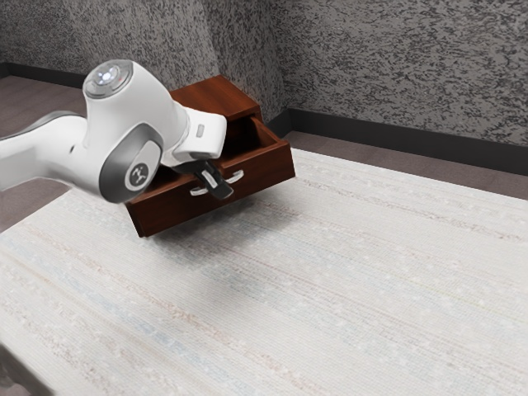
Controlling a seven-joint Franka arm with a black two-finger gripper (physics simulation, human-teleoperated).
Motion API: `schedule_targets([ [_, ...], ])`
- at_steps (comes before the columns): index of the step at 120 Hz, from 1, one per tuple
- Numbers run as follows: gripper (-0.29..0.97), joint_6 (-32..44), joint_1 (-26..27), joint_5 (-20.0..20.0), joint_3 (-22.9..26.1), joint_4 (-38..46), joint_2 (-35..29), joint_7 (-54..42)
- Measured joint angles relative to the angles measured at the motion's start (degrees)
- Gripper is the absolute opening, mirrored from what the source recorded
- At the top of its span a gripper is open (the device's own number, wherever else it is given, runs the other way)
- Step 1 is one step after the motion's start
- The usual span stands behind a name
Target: Pull the drawer handle with one arm to open the drawer
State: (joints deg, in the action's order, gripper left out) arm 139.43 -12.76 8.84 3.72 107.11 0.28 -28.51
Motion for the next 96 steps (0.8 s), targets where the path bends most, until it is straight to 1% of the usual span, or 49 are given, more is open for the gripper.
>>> schedule_targets([
  [30, 0.39, -0.53, -0.23, 2.25, 0.24, -2.48, -1.60, 0.64],
  [36, 0.44, -2.74, -0.61, 2.04, 0.45, -5.26, -1.96, 2.31],
  [48, 0.53, -10.99, -1.60, 0.84, 0.88, -12.15, -2.20, 8.15],
  [56, 0.57, -17.47, -1.78, -2.32, 0.63, -15.98, -2.19, 14.00],
  [66, 0.60, -26.70, -1.82, -5.97, 0.05, -20.73, -2.52, 24.34],
  [71, 0.62, -30.86, 0.23, -7.20, -2.50, -22.31, -3.57, 29.35],
  [76, 0.63, -34.60, 0.54, -8.20, -3.89, -23.14, -4.33, 34.25],
  [83, 0.64, -39.47, -0.82, -9.16, -4.31, -23.17, -5.72, 41.59],
  [87, 0.65, -41.80, -1.60, -9.44, -3.72, -21.53, -6.66, 45.50],
  [96, 0.66, -45.82, -0.38, -9.84, -2.50, -17.75, -8.74, 53.58],
])
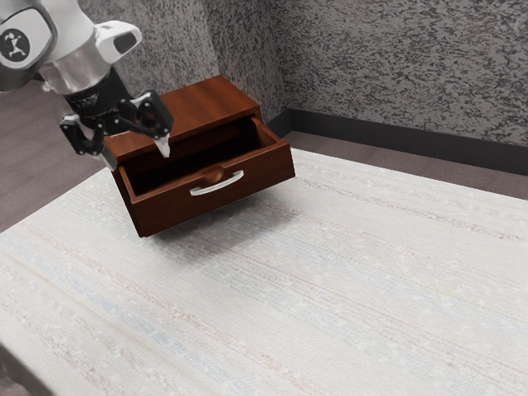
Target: Pull the drawer handle with one arm to open the drawer
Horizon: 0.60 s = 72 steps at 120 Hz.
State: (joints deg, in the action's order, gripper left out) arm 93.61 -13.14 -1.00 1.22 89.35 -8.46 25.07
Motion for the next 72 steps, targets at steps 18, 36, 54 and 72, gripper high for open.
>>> schedule_targets([
  [18, 0.67, -4.69, 0.85, -0.45, 0.05, 1.90, -0.57, 13.64],
  [36, 0.67, -6.96, 6.61, -0.22, -3.69, 2.39, -0.77, 24.58],
  [54, 0.68, -8.02, 4.58, 0.07, 0.19, 3.75, -0.76, 33.02],
  [72, 0.68, -8.47, 4.14, 0.22, 0.52, 4.87, -0.88, 39.57],
])
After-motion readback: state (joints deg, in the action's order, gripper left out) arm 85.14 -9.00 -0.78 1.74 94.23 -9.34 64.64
